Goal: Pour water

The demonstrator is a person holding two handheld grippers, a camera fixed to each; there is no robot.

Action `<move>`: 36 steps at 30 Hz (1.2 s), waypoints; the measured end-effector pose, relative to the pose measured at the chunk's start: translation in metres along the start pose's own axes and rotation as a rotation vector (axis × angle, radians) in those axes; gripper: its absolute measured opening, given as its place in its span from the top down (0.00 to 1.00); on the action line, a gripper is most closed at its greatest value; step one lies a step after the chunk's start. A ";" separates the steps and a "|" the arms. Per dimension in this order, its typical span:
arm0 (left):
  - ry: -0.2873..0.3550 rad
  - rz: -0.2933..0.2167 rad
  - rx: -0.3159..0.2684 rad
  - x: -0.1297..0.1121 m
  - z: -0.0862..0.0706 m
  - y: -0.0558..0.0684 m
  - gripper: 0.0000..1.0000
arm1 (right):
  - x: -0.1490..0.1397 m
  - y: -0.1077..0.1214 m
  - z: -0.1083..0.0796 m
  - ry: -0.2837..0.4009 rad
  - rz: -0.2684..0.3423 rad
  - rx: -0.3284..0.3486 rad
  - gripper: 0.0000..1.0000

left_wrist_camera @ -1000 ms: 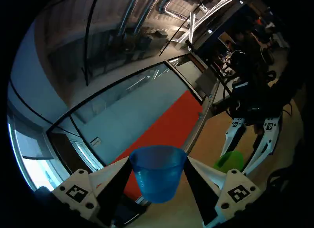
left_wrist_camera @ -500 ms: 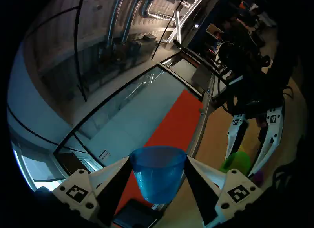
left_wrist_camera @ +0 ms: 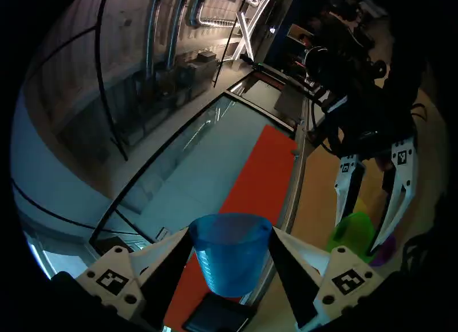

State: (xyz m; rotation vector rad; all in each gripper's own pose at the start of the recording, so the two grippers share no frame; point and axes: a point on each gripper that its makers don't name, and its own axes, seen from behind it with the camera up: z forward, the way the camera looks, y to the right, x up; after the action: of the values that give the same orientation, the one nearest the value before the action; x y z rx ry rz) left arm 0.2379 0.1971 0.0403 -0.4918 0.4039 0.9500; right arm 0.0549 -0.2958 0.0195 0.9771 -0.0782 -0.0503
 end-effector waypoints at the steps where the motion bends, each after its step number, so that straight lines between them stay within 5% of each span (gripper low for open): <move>1: 0.000 0.005 0.000 0.000 0.000 0.000 0.12 | 0.000 0.000 0.000 0.000 0.000 0.000 0.09; 36: 0.003 0.163 0.010 0.009 0.001 -0.003 0.13 | 0.002 0.002 0.001 -0.003 -0.014 -0.001 0.09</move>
State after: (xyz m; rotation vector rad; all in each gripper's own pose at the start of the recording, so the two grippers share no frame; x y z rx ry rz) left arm 0.2451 0.2023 0.0365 -0.4557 0.4563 1.1045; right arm 0.0565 -0.2952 0.0220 0.9770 -0.0741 -0.0647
